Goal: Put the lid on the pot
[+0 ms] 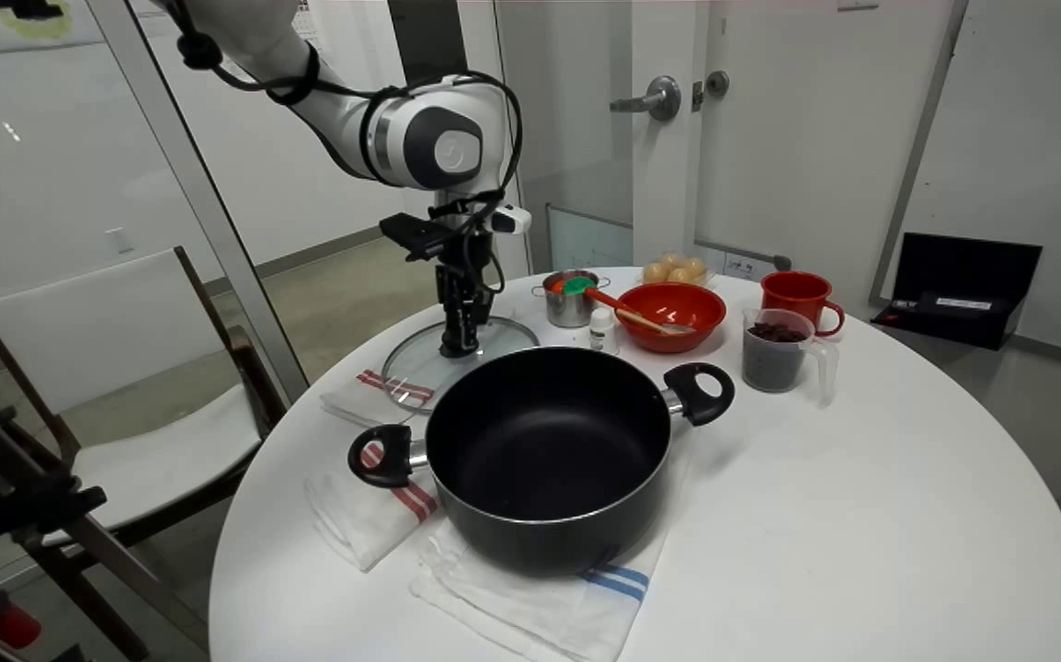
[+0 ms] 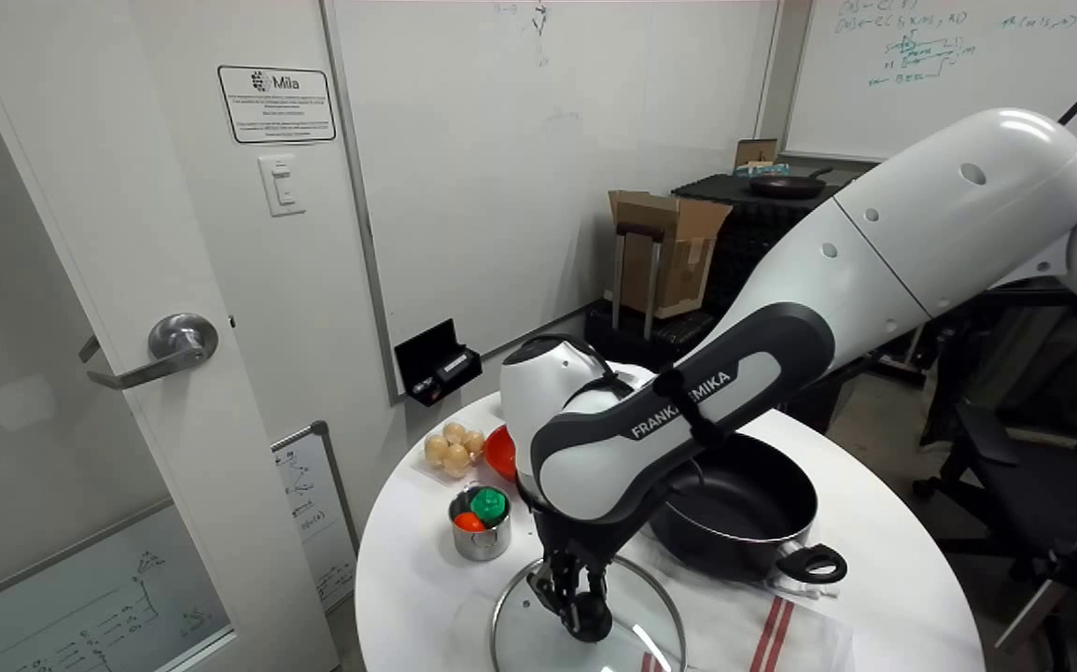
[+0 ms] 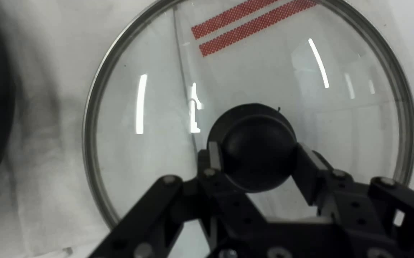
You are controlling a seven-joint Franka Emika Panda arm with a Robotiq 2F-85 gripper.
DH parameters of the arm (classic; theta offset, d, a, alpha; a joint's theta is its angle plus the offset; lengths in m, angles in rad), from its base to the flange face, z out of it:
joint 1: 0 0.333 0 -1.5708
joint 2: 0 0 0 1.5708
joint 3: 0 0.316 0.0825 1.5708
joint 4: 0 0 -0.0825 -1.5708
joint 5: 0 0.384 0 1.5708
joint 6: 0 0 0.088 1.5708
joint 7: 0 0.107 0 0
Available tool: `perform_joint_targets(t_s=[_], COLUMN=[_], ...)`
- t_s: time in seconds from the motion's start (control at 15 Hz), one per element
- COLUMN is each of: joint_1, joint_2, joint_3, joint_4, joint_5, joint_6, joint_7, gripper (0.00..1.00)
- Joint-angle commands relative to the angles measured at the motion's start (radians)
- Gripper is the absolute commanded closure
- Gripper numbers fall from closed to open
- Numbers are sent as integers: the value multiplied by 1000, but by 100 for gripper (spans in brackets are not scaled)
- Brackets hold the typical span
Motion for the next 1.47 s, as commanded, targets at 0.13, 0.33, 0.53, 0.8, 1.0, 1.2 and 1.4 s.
perform_joint_targets(t_s=[0.13,0.33,0.53,0.8,1.0,1.2,1.4], joint_1=[-8,-2,1,25,37,27,-7], joint_2=[-132,-220,-325,-471,-572,-645,-697], joint_3=[5,1,0,-31,-52,-71,-83], joint_4=[-122,-213,-330,-488,-600,-680,-743], joint_5=[3,-3,-5,0,-7,1,22], joint_6=[22,30,48,81,97,102,112], joint_7=[-4,-1,1,18,37,56,62], gripper=[75,75,75,75,75,75,75])
